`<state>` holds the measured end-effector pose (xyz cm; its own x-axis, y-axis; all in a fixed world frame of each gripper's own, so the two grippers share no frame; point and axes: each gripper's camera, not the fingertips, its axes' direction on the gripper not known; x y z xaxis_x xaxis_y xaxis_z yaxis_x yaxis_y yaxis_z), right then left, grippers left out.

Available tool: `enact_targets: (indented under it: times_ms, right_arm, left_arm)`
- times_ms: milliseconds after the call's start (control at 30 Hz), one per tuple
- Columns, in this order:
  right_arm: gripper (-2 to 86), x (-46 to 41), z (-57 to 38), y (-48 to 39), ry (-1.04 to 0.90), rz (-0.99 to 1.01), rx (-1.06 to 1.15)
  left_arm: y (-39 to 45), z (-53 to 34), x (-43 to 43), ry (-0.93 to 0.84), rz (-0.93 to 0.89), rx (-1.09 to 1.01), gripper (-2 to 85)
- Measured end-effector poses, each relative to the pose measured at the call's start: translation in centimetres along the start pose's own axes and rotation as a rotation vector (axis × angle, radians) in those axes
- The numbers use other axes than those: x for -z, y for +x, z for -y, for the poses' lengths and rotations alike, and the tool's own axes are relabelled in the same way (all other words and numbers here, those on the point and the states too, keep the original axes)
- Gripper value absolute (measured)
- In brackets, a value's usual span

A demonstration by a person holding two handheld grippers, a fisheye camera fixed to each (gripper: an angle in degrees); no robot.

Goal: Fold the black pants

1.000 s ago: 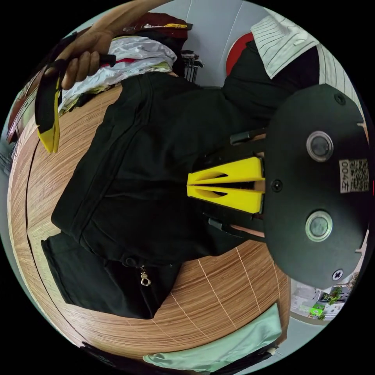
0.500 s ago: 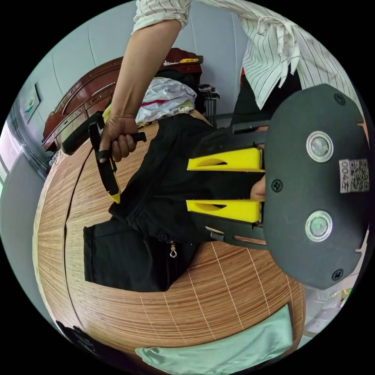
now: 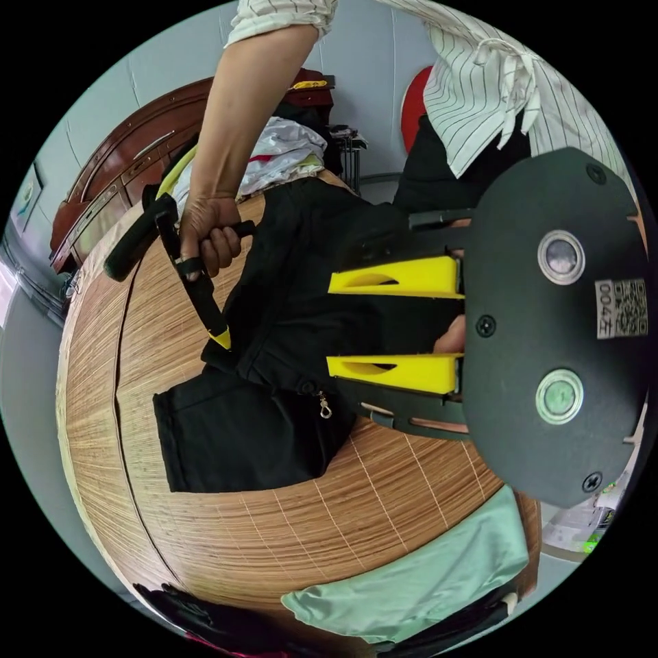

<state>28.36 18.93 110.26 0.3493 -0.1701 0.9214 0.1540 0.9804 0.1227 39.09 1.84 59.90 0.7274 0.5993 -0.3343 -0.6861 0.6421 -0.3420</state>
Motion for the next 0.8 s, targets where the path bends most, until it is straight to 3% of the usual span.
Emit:
enact_targets:
  times_ms: [133, 367, 600, 800]
  right_arm:
    - [0.1, 4.9, -4.3, -6.7, 0.083, 0.006, 0.151]
    - [-0.7, 12.7, -15.0, -19.3, 0.097, -0.077, 0.334]
    - [-0.5, 15.9, -21.1, -25.8, 0.111, -0.070, 0.357]
    - [0.0, 19.0, -22.4, -29.5, 0.188, -0.021, 0.386]
  left_arm:
    - [-0.8, 1.4, 1.9, -0.001, 0.087, -0.063, 13.4]
    - [1.3, 3.6, 8.1, 0.017, 0.121, -0.394, 15.0]
    - [2.8, 2.5, 11.7, -0.027, 0.090, -0.779, 16.1]
    - [0.7, 3.0, 11.9, -0.023, 0.094, -0.936, 13.2]
